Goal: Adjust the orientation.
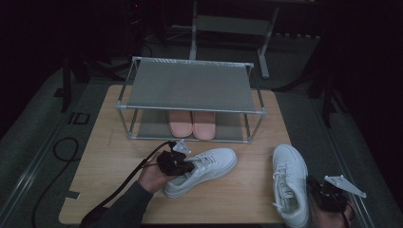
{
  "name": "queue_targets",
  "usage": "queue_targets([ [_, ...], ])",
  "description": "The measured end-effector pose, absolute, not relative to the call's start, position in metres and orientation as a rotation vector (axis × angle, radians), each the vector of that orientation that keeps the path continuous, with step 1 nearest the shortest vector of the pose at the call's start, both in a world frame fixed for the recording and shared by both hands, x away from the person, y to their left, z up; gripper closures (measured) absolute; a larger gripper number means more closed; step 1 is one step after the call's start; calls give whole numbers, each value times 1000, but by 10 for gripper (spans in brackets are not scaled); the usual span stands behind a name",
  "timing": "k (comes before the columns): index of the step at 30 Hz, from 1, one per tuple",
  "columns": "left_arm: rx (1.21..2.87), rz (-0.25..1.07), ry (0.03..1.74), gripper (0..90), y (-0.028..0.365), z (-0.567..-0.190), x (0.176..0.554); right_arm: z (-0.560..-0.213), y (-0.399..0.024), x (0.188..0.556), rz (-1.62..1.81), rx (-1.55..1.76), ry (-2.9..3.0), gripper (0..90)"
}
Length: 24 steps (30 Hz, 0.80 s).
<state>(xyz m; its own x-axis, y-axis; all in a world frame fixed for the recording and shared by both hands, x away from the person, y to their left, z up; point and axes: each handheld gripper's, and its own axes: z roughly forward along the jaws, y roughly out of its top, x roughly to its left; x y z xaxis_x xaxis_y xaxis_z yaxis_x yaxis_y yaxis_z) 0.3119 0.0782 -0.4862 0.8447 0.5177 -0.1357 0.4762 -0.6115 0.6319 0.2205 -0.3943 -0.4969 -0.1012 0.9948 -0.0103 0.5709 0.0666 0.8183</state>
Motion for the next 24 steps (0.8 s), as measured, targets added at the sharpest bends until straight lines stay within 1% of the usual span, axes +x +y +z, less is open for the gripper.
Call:
queue_targets([
  [8,2330,73,719,838,78,-486,312,-506,-392,233,865,1582,1792,900],
  [15,2327,74,719,833,79,-486,311,-522,-351,239,890,1498,1977,900],
  [24,2326,80,717,833,79,-486,311,-525,-325,235,942,1421,2095,900],
])
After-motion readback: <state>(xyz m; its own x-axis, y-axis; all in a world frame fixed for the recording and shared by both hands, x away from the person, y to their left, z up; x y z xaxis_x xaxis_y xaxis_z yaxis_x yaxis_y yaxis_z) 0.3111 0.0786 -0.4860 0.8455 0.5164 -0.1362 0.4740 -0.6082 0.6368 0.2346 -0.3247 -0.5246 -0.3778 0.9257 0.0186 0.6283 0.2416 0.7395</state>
